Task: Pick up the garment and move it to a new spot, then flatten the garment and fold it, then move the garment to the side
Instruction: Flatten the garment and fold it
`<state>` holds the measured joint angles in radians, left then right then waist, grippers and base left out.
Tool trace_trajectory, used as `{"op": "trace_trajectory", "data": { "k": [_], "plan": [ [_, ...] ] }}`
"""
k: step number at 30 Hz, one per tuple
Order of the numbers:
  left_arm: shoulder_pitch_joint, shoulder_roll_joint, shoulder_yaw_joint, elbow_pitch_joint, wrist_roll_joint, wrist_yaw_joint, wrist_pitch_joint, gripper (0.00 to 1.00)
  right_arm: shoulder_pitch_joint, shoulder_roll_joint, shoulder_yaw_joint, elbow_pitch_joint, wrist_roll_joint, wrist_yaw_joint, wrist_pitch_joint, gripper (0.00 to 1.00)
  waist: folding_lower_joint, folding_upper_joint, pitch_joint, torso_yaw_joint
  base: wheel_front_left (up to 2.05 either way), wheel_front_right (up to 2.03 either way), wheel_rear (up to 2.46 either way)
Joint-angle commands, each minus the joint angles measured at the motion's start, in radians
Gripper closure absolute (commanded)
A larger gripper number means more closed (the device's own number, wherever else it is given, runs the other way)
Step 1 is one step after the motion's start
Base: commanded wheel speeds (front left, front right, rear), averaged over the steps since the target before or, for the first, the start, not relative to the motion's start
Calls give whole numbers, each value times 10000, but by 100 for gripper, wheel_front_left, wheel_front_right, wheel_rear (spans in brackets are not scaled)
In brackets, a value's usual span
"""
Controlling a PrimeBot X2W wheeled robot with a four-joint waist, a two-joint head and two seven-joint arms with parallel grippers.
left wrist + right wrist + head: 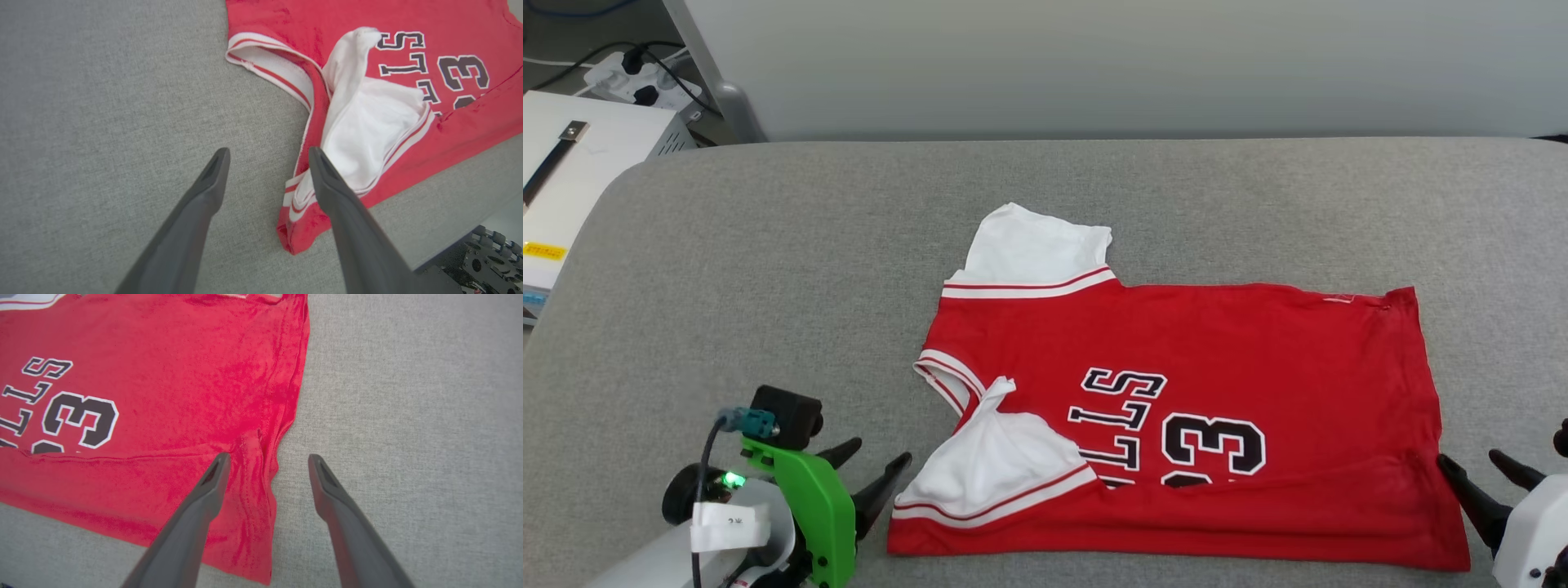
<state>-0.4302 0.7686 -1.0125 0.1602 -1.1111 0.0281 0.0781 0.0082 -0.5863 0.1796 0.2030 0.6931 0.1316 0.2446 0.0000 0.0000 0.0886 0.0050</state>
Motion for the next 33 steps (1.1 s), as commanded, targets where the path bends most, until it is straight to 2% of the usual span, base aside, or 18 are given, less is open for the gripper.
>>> {"op": "trace_trajectory", "data": {
  "k": [1,8,11,14,19,23,28,33],
  "plan": [
    [-15,188,140,-262,123,150,-133,0,168,161,-232,-205,-250,-9,-271,0,0,0,-104,-28,0,0,0],
    [-876,721,929,-1336,682,924,-671,0,226,1085,-1441,-1498,-1484,-9,-1165,0,0,0,-34,-271,0,0,0],
    [-1609,630,1346,-1298,901,1106,-890,0,134,1594,-1892,-2086,-2099,-9,-1570,0,0,0,173,-422,0,0,0],
    [-2534,455,1629,-1016,1072,1060,-805,0,8,2076,-2194,-2593,-2604,-9,-1972,0,0,0,520,-608,0,0,0],
    [-4249,43,1881,-205,1286,742,-302,0,-209,2659,-2370,-3151,-3157,-9,-2464,0,0,0,1231,-919,0,0,0],
    [-5659,-446,1780,733,1349,219,535,0,-426,2936,-2276,-3381,-3366,-9,-2654,0,0,0,1890,-1166,0,0,0],
    [-7272,-1148,1282,2354,1044,-617,2633,0,-816,3091,-2040,-3490,-3472,-9,-2758,0,0,0,2703,-1472,0,0,0],
    [-8491,-1650,669,3716,797,-1150,4867,0,-1263,3051,-1779,-3519,-3456,-9,-2810,0,0,0,3459,-1789,0,0,0]
  ]
}}
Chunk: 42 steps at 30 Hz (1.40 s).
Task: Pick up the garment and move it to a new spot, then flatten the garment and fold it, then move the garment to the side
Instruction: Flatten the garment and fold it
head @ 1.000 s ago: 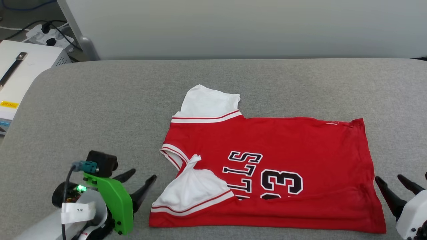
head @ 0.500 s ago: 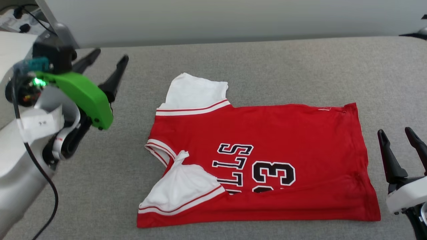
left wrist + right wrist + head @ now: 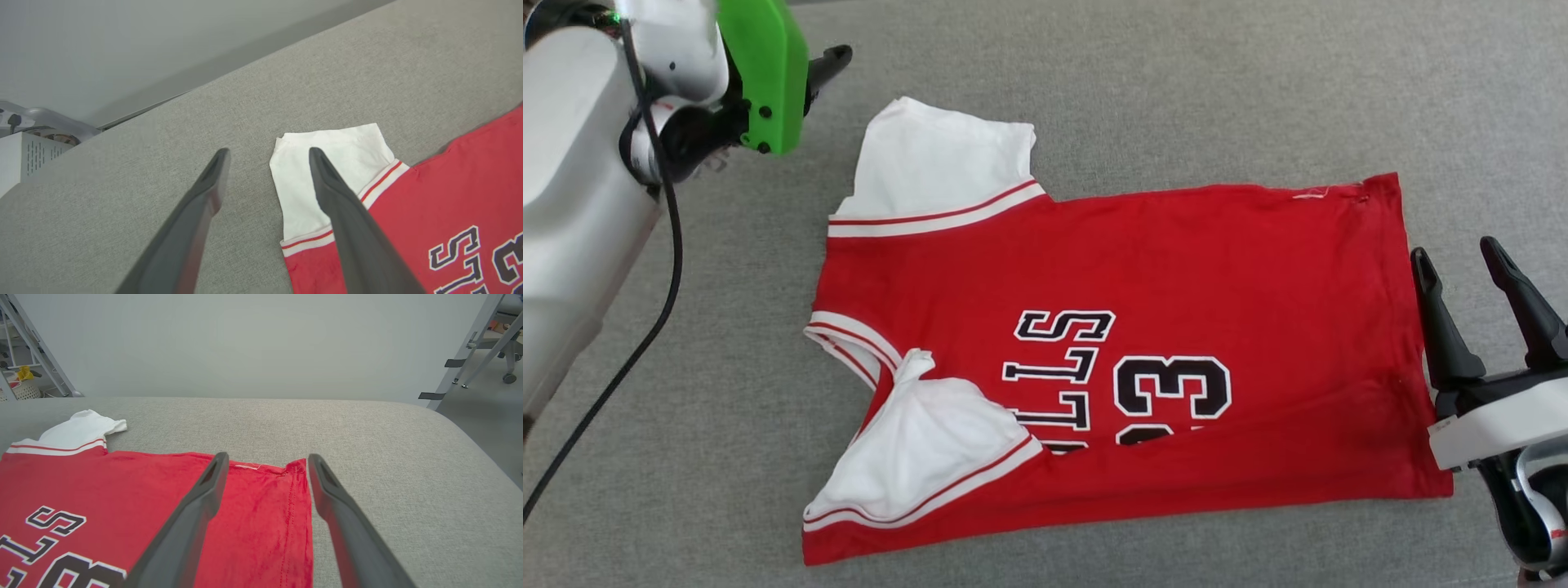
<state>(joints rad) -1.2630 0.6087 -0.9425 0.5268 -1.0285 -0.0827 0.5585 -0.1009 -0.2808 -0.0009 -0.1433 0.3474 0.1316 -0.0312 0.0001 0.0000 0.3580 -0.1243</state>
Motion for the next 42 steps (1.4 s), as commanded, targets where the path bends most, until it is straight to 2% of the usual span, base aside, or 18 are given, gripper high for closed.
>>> {"op": "trace_trajectory", "data": {
  "k": [1,7,13,19,20,21,22,25,31,35,42],
  "plan": [
    [-390,-155,-150,299,-81,-122,484,0,-272,-17,71,-52,19,-9,-83,0,-1,0,919,-563,0,0,0],
    [-1343,-533,-847,1299,8,-366,2115,0,-752,-92,344,27,139,-9,-195,0,-1,0,1770,-950,0,0,0],
    [-1638,-651,-1291,2042,180,-444,2436,0,-1073,-123,494,231,233,-9,-431,0,-1,0,2275,-1213,0,0,0],
    [-1422,-593,-1712,2435,82,-472,2614,0,-1190,-177,486,477,286,-9,-609,0,-1,0,2321,-1252,0,0,0],
    [-1352,-568,-1809,2374,2,-474,2676,23,-1195,-184,472,516,291,-9,-630,0,-1,0,2301,-1239,0,0,0],
    [-1304,-542,-1882,2314,-55,-475,2704,76,-1200,-187,459,545,297,-9,-643,0,-1,0,2279,-1225,0,0,0],
    [-1254,-507,-1965,2220,-125,-475,2695,100,-1210,-192,435,578,303,-9,-664,0,-1,0,2242,-1195,0,0,0],
    [-1180,-410,-2147,1956,-182,-477,2368,100,-1283,-263,328,606,305,-9,-715,0,-1,0,2069,-1093,0,0,0],
    [-1074,-293,-2271,1337,-347,-478,1070,100,-1654,-907,-98,404,198,-9,-275,0,-1,0,1347,-692,0,0,0],
    [-879,-163,-2474,833,-280,-478,60,100,-2065,-1885,11,477,535,-9,855,0,-1,0,759,-321,0,0,0],
    [-367,-76,-2697,-66,-272,-478,-1378,100,-3128,-3775,687,1017,2265,-9,3771,0,-1,0,55,337,0,0,0]
  ]
}}
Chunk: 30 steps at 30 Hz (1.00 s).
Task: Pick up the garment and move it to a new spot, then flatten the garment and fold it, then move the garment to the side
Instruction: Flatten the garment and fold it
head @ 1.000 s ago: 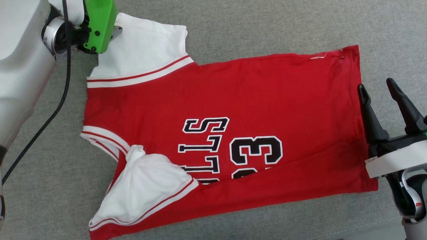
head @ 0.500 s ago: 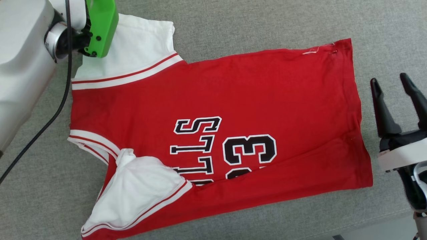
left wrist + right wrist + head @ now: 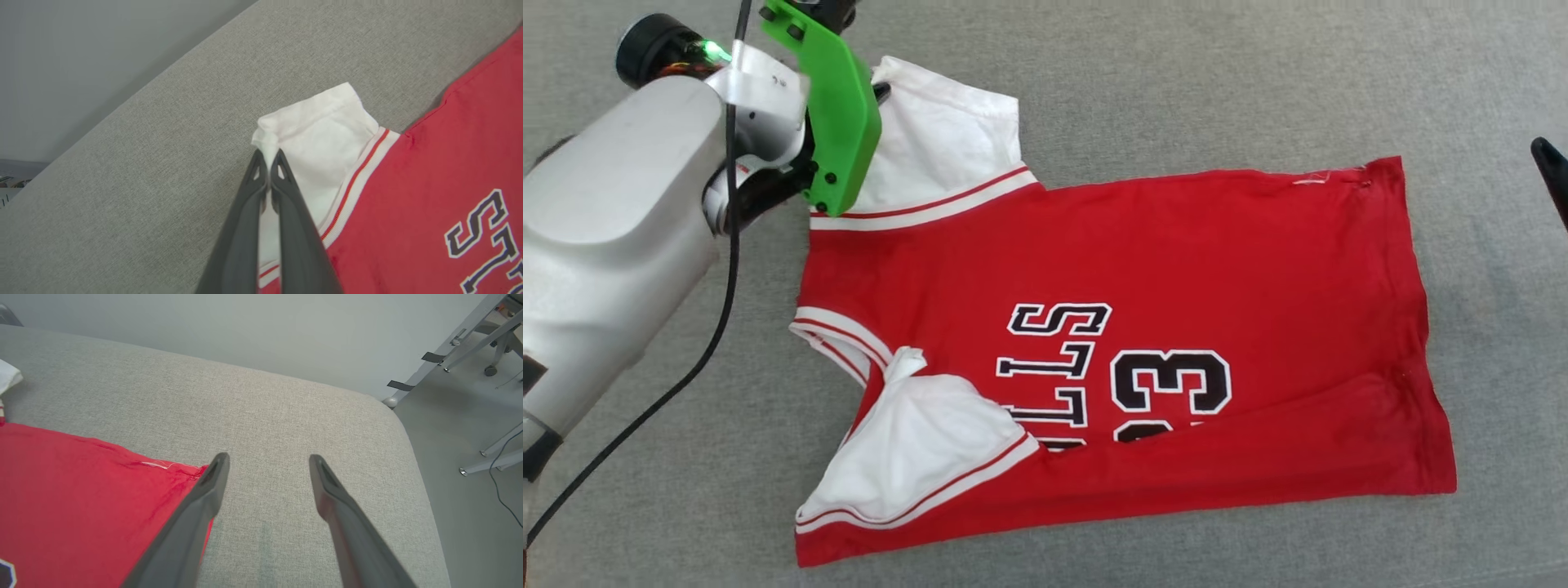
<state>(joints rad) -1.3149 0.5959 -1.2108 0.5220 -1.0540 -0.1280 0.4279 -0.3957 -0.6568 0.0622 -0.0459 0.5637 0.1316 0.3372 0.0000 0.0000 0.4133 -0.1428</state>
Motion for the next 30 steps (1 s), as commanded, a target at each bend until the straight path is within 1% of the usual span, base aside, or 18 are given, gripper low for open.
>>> {"op": "trace_trajectory", "data": {
  "k": [1,6,8,10,13,18,23,27,30],
  "plan": [
    [195,57,-37,-105,11,-26,-215,100,-320,-198,180,129,304,-9,456,0,0,0,-547,599,0,0,0],
    [372,83,-106,-652,219,-26,-883,100,-1117,-1073,1186,717,1414,-9,2689,0,0,0,-625,966,0,0,0],
    [421,86,-121,-851,312,-14,-1046,100,-1445,-1302,1608,958,1787,-9,3488,0,0,0,-577,1090,0,0,0],
    [424,86,-128,-1050,408,33,-1172,100,-1805,-1432,1974,1223,2032,-9,4133,0,0,0,-466,1207,0,0,0],
    [380,61,-124,-1315,550,112,-1329,100,-2344,-1460,2506,1694,2077,-9,4749,0,0,0,-268,1366,0,0,0],
    [193,-15,-78,-1619,708,211,-1487,100,-3220,-1027,3203,2862,1919,-9,4913,0,0,0,129,1616,0,0,0],
    [36,-48,-42,-1739,822,238,-1618,100,-3731,-535,3729,4123,1775,-9,4487,0,0,0,463,1745,0,0,0],
    [-22,-61,-44,-1701,884,227,-1715,100,-3712,-233,4267,5089,1808,-9,4134,0,0,0,623,1803,0,0,0],
    [-33,-63,-43,-1639,889,216,-1779,100,-3538,-159,4821,5551,1962,-9,4080,0,0,0,683,1809,0,0,0]
  ]
}}
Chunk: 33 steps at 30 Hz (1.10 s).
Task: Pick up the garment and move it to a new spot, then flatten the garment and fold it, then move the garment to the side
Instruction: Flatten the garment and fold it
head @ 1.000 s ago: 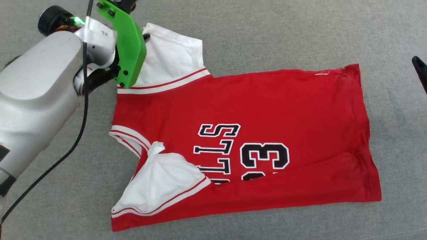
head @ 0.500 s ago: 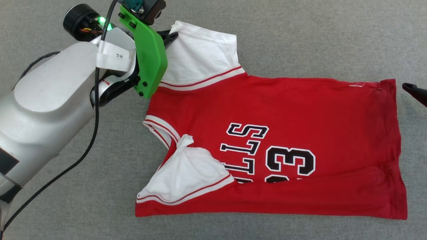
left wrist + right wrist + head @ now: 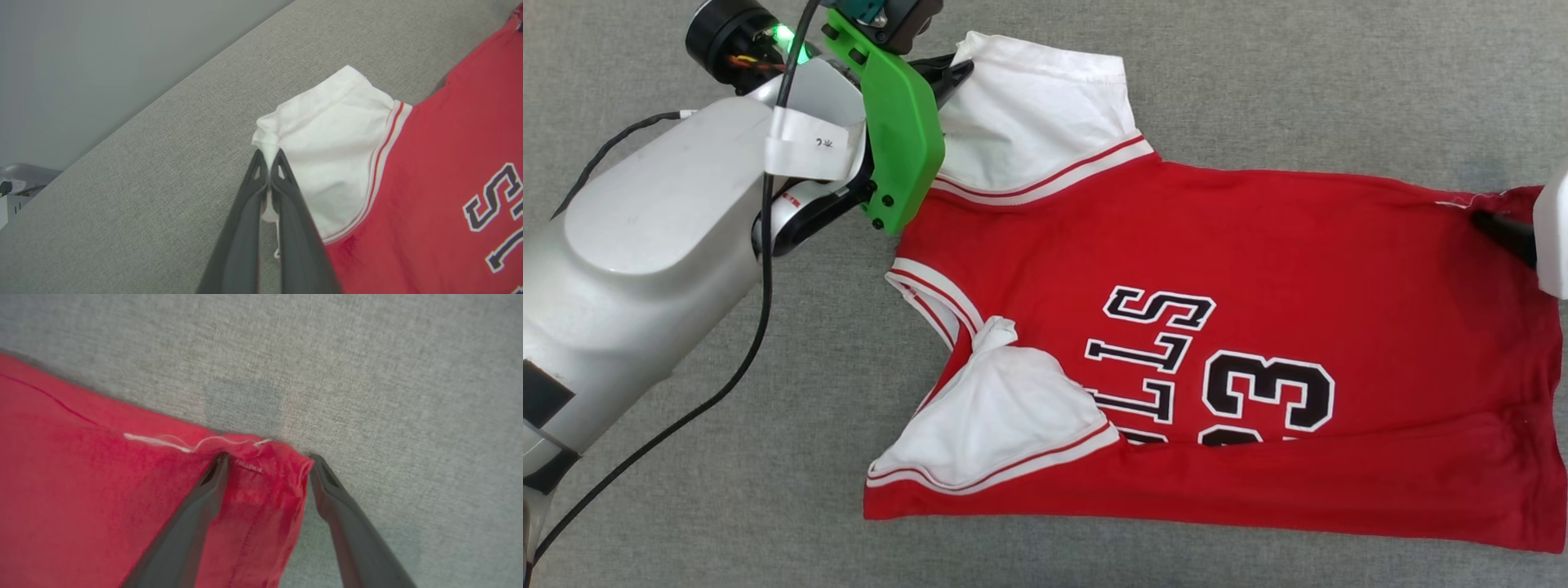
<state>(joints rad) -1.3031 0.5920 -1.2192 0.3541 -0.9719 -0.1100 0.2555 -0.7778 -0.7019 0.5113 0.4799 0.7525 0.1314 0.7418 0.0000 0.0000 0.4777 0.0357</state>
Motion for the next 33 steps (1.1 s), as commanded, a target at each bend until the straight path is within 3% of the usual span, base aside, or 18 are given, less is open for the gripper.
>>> {"op": "trace_trajectory", "data": {
  "k": [1,2,3,10,18,33],
  "plan": [
    [-146,-21,40,74,66,31,-79,100,326,311,487,389,221,-7,3,0,0,0,43,14,0,0,0],
    [-135,-12,38,105,60,26,-98,100,331,307,591,439,321,-7,-54,0,0,0,36,-3,0,0,0],
    [-114,7,33,152,56,20,-125,100,306,298,685,480,433,-7,-191,100,0,0,5,-36,0,0,0],
    [172,6,-10,509,58,-7,-474,100,1,63,759,490,888,-7,-2098,100,0,0,-689,-152,0,0,0],
    [1135,315,-179,287,194,169,-965,100,807,-410,1181,-77,1234,-7,-3962,100,0,0,-1882,-229,0,0,0],
    [4938,1787,-434,-2468,-213,1975,-1732,100,3868,-970,1076,-1231,1452,-7,-5943,100,0,0,-3287,-266,0,0,0]
  ]
}}
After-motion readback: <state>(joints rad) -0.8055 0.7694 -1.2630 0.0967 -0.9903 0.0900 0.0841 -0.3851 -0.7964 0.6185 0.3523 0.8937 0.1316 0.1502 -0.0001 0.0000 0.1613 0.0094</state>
